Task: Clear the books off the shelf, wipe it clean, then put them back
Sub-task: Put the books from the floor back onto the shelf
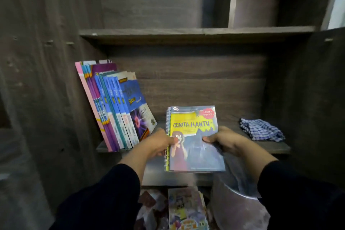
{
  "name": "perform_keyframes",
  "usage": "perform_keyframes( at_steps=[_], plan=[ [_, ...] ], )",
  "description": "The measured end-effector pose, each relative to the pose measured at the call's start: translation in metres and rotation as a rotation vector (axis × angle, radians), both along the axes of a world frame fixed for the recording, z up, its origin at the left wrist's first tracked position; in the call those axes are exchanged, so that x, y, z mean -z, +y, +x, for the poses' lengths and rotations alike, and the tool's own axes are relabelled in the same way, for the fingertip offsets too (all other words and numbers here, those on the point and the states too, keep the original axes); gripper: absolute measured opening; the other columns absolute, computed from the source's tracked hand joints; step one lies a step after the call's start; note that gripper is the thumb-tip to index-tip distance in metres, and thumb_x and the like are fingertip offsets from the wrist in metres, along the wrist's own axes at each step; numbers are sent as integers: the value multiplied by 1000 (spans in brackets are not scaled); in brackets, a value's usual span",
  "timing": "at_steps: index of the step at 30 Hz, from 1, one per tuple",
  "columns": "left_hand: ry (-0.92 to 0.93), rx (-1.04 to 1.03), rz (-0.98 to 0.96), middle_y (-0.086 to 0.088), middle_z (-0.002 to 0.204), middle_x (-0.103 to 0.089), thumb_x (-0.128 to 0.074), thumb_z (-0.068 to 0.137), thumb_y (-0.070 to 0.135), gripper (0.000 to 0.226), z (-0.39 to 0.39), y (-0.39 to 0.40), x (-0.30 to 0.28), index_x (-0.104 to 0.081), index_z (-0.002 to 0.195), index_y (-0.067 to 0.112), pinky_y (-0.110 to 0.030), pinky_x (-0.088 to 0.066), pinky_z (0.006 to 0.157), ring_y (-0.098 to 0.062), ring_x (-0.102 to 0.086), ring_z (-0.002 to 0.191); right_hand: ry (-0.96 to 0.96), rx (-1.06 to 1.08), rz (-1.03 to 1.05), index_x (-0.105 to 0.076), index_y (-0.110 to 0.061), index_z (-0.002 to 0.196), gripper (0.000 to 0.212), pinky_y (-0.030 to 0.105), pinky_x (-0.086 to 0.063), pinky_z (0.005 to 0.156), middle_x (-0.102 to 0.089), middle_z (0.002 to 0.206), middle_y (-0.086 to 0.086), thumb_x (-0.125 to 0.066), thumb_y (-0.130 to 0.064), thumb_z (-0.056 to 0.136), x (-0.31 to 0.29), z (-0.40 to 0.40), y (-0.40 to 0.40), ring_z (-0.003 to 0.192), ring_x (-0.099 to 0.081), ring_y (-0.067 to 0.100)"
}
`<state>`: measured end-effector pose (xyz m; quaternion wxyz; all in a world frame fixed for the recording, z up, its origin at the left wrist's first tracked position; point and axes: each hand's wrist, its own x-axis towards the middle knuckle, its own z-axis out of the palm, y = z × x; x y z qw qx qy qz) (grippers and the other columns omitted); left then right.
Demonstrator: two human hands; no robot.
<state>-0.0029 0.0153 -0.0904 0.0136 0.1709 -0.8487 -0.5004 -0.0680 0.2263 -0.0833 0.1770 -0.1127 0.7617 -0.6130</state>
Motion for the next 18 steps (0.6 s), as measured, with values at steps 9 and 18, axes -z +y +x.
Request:
perform_keyframes(
  at_steps=[9, 18],
  plan=[
    [65, -69, -183, -5, 106, -56, -55, 93, 33, 33, -52, 2, 6, -43, 120, 17, -33, -48, 88, -20, -55, 98, -5, 203, -2, -62, 5, 86, 7, 23, -49, 46, -64, 53, 11, -61, -2, 87, 19, -62, -22, 37, -57, 18],
    [-183, -153, -681, -9, 122, -62, -62, 83, 23, 38, -81, 10, 0, -62, 118, 8, -31, -47, 89, -28, -59, 112, -141, 308, -176, -54, -12, 70, 43, 11, -33, 27, -57, 37, 0, -39, -39, 99, 38, -99, -38, 22, -49, 8]
  ],
)
